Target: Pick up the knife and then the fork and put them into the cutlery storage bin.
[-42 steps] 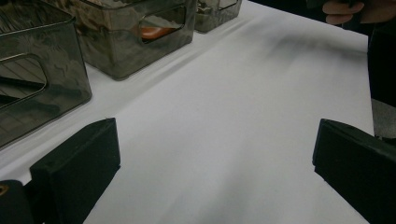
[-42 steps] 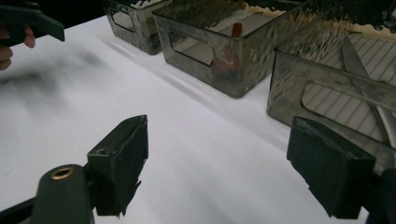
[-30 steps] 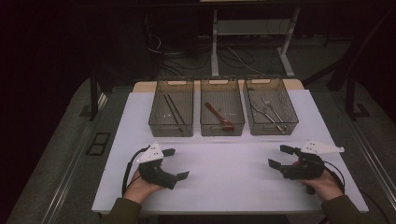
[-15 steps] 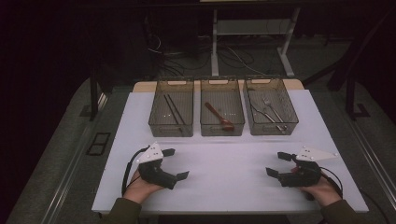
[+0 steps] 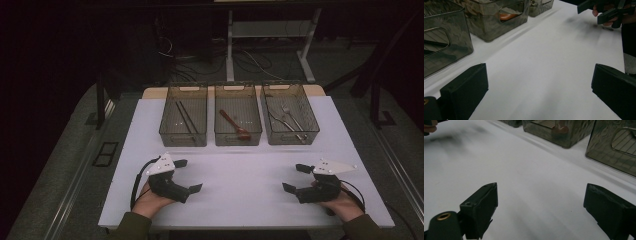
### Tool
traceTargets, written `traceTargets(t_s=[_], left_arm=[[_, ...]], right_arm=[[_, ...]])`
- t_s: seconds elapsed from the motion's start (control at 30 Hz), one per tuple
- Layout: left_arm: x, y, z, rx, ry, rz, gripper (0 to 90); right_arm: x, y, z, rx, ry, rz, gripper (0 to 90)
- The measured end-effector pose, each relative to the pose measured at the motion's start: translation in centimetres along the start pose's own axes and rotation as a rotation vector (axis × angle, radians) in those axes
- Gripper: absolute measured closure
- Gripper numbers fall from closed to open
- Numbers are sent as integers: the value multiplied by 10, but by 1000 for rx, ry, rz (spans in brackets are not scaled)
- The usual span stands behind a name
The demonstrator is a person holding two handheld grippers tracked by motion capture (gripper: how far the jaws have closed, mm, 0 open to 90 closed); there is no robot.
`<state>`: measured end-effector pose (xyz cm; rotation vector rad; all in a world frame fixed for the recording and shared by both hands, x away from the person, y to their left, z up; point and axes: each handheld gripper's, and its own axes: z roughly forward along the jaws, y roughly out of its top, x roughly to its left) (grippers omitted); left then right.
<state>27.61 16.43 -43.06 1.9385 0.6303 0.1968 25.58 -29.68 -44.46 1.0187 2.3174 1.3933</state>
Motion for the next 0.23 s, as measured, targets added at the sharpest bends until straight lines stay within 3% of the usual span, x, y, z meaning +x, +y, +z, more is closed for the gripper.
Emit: traceTargets(t_s=[0.23], left_arm=[[0, 0, 0, 1, 1, -1, 0]], right_arm=[[0, 0, -1, -3, 1, 0, 113]])
